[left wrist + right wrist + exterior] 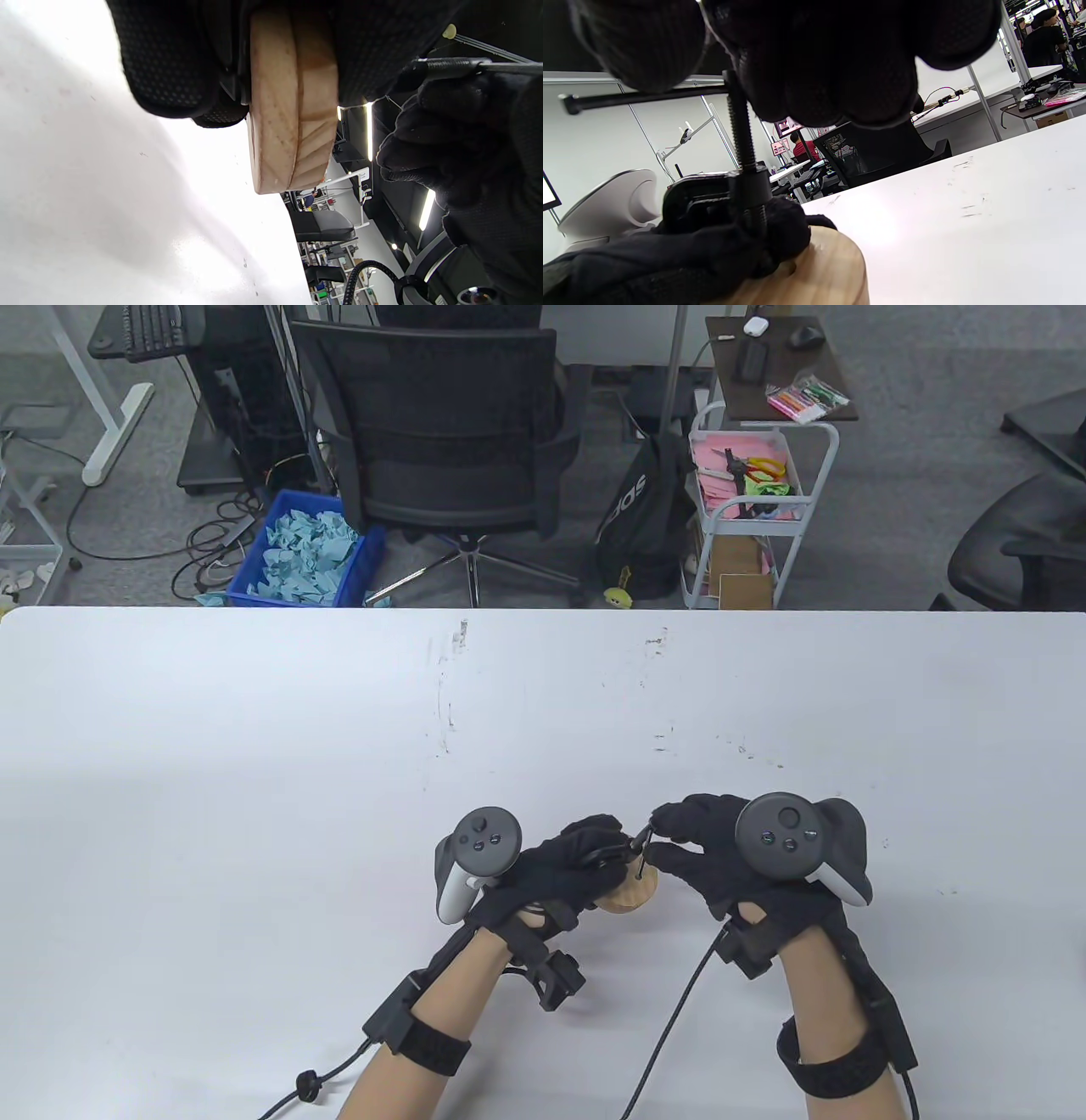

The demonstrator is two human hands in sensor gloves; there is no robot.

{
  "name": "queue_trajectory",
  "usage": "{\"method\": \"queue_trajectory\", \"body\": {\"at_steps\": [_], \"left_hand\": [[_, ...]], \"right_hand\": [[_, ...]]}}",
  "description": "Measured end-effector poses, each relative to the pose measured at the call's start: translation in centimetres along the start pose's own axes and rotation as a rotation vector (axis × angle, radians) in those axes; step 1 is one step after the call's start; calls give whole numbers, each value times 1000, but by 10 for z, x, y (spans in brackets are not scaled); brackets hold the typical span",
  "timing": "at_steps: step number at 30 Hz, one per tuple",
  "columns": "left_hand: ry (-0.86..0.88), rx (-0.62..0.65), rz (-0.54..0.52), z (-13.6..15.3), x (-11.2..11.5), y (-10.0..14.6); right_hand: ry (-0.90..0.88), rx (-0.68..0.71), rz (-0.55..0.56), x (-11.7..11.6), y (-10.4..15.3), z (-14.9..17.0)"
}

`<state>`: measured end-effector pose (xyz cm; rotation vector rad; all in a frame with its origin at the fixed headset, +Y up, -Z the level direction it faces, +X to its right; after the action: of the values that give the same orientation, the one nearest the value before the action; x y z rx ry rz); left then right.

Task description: Unscrew the clamp open

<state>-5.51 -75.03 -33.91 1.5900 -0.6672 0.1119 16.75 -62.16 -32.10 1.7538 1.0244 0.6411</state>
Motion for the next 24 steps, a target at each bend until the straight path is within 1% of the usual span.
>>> {"method": "queue_trajectory", "body": {"at_steps": [14,16,18,20,24], "left_hand": [[-50,-12,-17,2,-1,1],[-30,-10,-7,3,0,1],[17,8,34,1,3,-1],[41,9,45,1,6,-1],[2,14,61,-2,10,0]], "right_hand": [[30,-24,-33,-4,-1,-2],[25,-20,-17,-2,-1,-2],[29,25,37,-1,-1,-4],[34,32,53,0,0,-7],[113,48,75,-1,0,-8]]}}
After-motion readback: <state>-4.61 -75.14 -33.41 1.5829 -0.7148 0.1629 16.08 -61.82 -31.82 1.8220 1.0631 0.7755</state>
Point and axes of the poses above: the tracker on the back of each hand, its own z axis roughly to the little-finger side, its own y axis roughly from the fingertips to the wrist, x = y × z, the point moved 2 cm from there along -y, roughly from the wrist to the fingertips, and after that the axes turned 1 degree about -x, right-handed, at the moved point
